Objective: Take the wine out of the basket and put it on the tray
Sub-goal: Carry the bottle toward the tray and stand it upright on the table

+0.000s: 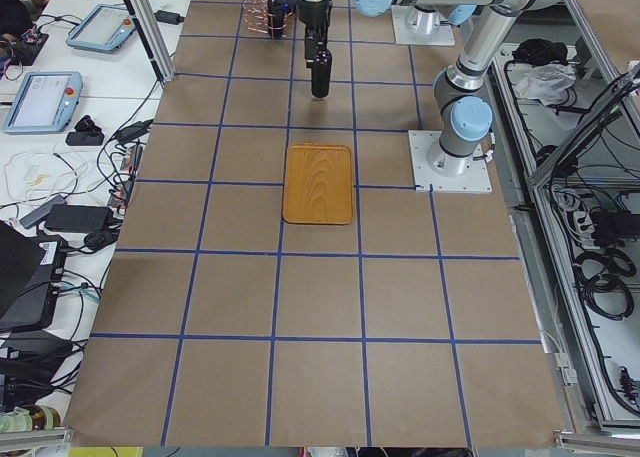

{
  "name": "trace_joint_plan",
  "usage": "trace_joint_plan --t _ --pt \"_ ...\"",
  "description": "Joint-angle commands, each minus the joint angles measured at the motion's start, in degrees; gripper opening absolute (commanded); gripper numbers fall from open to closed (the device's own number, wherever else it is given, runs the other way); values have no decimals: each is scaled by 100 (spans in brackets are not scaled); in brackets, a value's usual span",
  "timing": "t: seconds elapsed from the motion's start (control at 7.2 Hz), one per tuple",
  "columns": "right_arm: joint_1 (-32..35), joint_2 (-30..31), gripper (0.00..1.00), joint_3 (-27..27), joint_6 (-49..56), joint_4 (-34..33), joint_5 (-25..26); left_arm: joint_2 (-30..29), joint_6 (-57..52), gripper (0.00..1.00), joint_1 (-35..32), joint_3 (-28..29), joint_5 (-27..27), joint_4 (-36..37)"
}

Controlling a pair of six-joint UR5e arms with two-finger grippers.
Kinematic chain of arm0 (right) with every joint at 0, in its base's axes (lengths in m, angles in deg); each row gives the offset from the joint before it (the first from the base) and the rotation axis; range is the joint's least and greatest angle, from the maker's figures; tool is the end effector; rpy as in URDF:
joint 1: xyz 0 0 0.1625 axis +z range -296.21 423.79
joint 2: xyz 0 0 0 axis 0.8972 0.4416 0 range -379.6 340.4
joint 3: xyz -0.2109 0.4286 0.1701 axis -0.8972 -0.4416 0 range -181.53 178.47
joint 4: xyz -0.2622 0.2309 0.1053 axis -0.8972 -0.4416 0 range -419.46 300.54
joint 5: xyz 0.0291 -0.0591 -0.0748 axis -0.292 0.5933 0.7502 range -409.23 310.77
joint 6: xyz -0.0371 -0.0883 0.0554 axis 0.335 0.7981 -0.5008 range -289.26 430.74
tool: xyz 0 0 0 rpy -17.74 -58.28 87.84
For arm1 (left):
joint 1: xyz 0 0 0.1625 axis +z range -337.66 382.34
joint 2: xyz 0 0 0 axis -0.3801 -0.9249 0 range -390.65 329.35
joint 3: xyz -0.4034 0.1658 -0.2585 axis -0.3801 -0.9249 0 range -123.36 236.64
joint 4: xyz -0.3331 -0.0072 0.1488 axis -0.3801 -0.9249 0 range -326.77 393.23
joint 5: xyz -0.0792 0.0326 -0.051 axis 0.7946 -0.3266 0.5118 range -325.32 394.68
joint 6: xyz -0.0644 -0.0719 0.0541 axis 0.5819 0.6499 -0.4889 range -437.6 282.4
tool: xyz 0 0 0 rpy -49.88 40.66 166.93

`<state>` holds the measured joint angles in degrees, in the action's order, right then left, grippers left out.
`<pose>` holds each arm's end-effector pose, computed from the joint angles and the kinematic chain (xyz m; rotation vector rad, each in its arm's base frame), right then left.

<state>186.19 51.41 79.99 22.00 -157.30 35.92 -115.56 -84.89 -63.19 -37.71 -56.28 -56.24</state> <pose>0.4383 -0.4246 0.4652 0.4443 3.0725 0.1406 -0.1000 -0.4058 0.5635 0.0766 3.1216 -0.0316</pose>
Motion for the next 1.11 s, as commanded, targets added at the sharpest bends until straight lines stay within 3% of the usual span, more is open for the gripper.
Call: trace_joint_plan --t 0.0,0.28,0.69,0.83,0.97 --pt "56 -51 41 4 -143 -42 2 0 0 100 -7 -13 0 0" --pt "56 -34 74 4 -170 -42 -33 9 0 100 -7 -13 0 0" --pt "-241 176 78 -48 -93 -34 -209 9 8 100 -33 -22 17 0" --pt "-660 421 78 -48 552 45 -183 -17 9 100 -33 -22 35 -17" --pt "-1265 771 77 -48 1585 550 -122 9 9 100 -42 -13 -9 -26"
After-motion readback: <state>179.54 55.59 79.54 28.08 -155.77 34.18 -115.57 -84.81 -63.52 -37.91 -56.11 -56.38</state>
